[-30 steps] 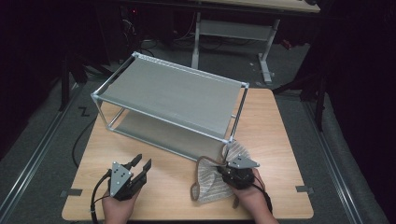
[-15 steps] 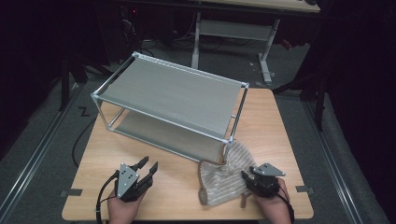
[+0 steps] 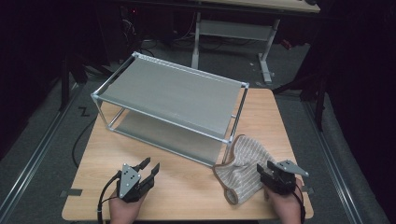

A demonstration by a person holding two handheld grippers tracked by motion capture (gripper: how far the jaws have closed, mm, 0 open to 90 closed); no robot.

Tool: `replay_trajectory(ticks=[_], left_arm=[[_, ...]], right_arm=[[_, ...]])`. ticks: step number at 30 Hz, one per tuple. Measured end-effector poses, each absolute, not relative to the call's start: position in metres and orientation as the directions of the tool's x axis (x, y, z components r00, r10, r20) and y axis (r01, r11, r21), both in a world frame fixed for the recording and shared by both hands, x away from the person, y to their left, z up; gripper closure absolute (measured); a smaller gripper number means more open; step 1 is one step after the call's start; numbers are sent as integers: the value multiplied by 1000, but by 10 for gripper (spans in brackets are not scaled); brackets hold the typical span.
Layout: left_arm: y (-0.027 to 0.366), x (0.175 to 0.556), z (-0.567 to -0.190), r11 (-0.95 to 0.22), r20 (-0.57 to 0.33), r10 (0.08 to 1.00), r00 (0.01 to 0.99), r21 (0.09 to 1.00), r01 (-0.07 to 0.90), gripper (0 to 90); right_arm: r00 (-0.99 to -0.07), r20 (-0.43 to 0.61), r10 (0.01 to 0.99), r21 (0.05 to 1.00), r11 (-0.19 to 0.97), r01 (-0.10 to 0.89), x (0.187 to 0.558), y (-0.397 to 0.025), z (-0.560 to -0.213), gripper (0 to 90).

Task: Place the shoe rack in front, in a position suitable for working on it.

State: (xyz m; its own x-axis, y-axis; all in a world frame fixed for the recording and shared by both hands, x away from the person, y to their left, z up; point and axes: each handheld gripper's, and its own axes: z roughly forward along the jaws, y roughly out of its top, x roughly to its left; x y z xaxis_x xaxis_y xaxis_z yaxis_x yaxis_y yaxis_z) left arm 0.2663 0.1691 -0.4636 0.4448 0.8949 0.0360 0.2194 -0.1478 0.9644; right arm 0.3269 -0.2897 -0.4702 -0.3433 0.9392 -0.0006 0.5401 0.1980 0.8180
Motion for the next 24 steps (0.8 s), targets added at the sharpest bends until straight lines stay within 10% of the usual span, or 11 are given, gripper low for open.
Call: replay_trajectory(ticks=[9, 18, 24], left_arm=[[160, 270, -463, -157, 39, 878, 478, 965, 210, 585], [162, 267, -463, -151, 34, 881, 471, 965, 213, 585], [162, 265, -463, -157, 39, 880, 474, 964, 213, 585]], right_arm=[[-349, 7, 937, 746, 228, 626, 325, -290, -492, 255], [-342, -130, 931, 731, 323, 600, 333, -284, -493, 686], [-295, -83, 952, 808, 237, 539, 333, -295, -475, 726]])
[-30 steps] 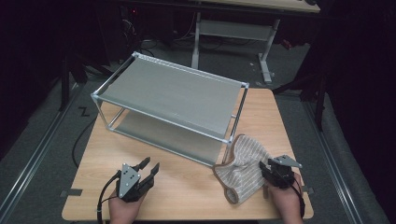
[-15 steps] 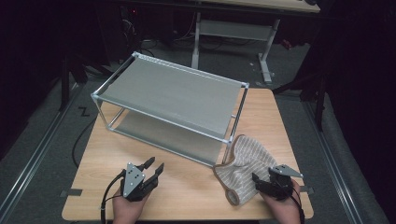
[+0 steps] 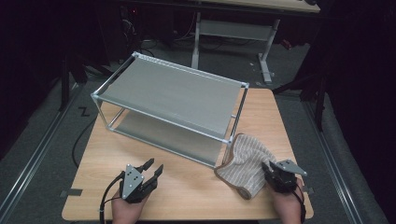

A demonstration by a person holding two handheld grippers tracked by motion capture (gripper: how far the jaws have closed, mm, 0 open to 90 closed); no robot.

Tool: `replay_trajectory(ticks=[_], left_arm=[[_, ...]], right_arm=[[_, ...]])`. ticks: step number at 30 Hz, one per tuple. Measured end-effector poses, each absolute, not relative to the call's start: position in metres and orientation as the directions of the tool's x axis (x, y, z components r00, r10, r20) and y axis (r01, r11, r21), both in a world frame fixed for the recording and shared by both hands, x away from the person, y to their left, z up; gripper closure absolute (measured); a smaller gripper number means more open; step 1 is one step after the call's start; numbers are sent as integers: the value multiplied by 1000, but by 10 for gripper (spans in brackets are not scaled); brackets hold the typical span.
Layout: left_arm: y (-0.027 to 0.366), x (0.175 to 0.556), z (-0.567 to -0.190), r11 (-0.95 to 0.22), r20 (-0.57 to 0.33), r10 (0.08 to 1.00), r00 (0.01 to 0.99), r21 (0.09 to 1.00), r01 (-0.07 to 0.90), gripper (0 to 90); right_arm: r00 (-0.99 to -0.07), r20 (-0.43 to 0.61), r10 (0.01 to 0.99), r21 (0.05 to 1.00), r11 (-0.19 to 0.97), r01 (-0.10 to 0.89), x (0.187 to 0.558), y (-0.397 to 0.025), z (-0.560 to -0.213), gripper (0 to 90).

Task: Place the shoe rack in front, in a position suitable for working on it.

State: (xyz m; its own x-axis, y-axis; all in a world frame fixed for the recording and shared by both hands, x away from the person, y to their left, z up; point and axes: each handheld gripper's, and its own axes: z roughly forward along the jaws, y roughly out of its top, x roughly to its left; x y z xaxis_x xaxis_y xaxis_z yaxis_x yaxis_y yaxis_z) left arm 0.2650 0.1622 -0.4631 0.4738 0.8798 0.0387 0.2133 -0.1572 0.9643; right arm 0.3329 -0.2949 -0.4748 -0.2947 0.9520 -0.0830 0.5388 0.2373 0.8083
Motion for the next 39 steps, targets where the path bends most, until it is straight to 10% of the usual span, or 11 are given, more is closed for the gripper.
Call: replay_trajectory(ticks=[12, 24, 39], left_arm=[[161, 265, -465, -154, 31, 880, 474, 963, 223, 585], [160, 263, -464, -152, 29, 875, 483, 964, 218, 584], [153, 260, -462, -155, 31, 864, 502, 966, 207, 580]], right_arm=[[-189, -70, 979, 931, 132, 341, 339, -309, -412, 725], [-504, -35, 863, 877, 269, 399, 366, -213, -450, 723], [-602, 82, 794, 822, 288, 492, 355, -198, -482, 728]])
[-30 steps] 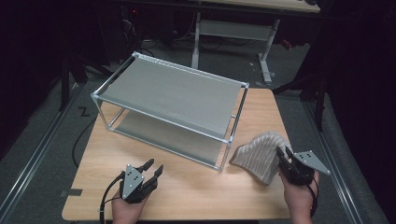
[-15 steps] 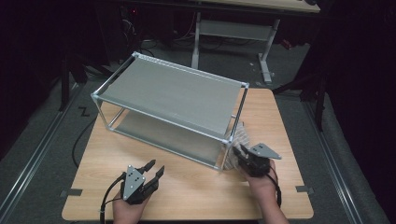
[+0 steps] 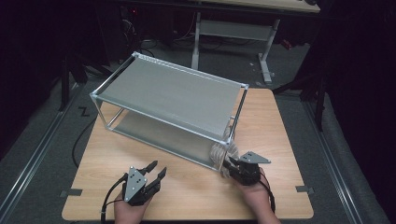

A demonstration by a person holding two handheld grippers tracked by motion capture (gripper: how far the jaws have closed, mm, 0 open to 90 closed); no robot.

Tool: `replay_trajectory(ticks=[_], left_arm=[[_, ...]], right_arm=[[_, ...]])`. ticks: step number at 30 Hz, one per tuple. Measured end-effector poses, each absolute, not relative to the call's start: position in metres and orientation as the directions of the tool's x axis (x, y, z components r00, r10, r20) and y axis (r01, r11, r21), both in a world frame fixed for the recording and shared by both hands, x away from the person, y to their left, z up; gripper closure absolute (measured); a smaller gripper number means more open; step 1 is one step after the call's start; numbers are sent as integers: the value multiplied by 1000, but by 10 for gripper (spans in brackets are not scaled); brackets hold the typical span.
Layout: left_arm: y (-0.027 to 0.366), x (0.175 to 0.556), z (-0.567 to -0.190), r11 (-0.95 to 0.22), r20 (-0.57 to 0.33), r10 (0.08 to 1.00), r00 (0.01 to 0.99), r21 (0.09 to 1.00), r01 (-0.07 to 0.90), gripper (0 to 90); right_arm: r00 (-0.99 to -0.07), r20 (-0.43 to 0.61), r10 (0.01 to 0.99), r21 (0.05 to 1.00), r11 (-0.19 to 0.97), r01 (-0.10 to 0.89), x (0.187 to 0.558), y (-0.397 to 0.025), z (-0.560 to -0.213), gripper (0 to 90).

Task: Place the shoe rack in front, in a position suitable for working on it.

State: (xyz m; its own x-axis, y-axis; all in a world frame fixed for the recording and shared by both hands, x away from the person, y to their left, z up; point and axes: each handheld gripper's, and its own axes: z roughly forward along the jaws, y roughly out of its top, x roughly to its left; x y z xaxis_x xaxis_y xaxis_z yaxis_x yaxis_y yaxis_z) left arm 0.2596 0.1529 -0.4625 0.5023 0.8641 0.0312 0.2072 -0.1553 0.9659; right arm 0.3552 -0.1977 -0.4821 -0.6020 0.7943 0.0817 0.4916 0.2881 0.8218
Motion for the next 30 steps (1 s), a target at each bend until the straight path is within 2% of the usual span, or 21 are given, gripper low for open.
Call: replay_trajectory(ticks=[13, 19, 24, 28, 30], left_arm=[[139, 251, -458, -129, 7, 839, 545, 974, 188, 549], [113, 251, -452, -121, -4, 801, 598, 978, 169, 528], [81, 259, -447, -150, 31, 767, 641, 980, 132, 512], [61, 269, -445, -165, 41, 758, 651, 978, 130, 498], [55, 274, -444, -160, 40, 771, 635, 978, 133, 521]], right_arm=[[-740, 17, 672, 829, 404, 386, 324, -138, -482, 717], [-710, 29, 704, 834, 374, 405, 330, -149, -480, 718], [-667, 26, 745, 857, 326, 399, 337, -166, -472, 721], [-614, 1, 789, 861, 312, 401, 356, -175, -468, 723], [-595, -3, 804, 861, 305, 408, 367, -175, -468, 723]])
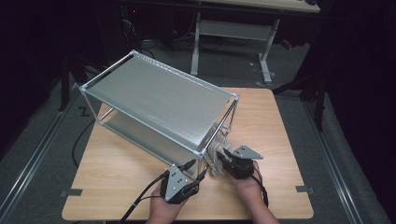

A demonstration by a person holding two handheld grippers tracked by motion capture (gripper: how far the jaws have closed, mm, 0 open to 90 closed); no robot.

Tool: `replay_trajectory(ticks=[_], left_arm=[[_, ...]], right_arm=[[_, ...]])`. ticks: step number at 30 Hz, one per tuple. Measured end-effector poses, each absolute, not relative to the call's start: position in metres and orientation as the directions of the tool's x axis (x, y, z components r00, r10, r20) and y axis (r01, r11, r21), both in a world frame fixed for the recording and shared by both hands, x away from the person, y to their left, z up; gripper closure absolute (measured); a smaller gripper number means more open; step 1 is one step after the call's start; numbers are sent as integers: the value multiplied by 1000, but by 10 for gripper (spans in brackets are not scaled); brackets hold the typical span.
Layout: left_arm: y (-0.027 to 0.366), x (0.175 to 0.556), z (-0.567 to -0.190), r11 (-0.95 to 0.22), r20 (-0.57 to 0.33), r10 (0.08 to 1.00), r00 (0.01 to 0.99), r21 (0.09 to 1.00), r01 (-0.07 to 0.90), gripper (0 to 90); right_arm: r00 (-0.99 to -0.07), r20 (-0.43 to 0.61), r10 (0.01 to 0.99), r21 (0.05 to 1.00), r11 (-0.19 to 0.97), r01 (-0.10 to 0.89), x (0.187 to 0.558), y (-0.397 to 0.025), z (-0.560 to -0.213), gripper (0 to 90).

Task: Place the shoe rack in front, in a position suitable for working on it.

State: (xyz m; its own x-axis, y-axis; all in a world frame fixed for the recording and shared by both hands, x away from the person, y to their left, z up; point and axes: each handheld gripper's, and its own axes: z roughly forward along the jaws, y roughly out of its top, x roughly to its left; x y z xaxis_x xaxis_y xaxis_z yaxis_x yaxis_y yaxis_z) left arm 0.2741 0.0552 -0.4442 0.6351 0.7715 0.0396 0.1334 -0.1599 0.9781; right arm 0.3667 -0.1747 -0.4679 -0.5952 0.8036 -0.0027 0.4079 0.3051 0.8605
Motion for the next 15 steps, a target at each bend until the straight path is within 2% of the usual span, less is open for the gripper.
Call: replay_trajectory(ticks=[3, 5, 9, 11, 15], left_arm=[[53, 277, -443, -168, 56, 782, 621, 978, 124, 724], [52, 275, -443, -184, 74, 782, 619, 976, 116, 791], [57, 268, -443, -179, 67, 777, 626, 977, 118, 797], [60, 264, -443, -184, 72, 775, 628, 976, 115, 798], [67, 254, -443, -201, 91, 760, 643, 975, 99, 796]], right_arm=[[-590, -22, 807, 854, 322, 408, 385, -165, -468, 724], [-601, -32, 798, 847, 342, 408, 392, -155, -470, 724], [-621, -50, 782, 803, 401, 441, 398, -140, -482, 733], [-614, -33, 788, 795, 393, 462, 395, -141, -485, 742], [-629, -68, 774, 779, 435, 451, 383, -144, -485, 753]])
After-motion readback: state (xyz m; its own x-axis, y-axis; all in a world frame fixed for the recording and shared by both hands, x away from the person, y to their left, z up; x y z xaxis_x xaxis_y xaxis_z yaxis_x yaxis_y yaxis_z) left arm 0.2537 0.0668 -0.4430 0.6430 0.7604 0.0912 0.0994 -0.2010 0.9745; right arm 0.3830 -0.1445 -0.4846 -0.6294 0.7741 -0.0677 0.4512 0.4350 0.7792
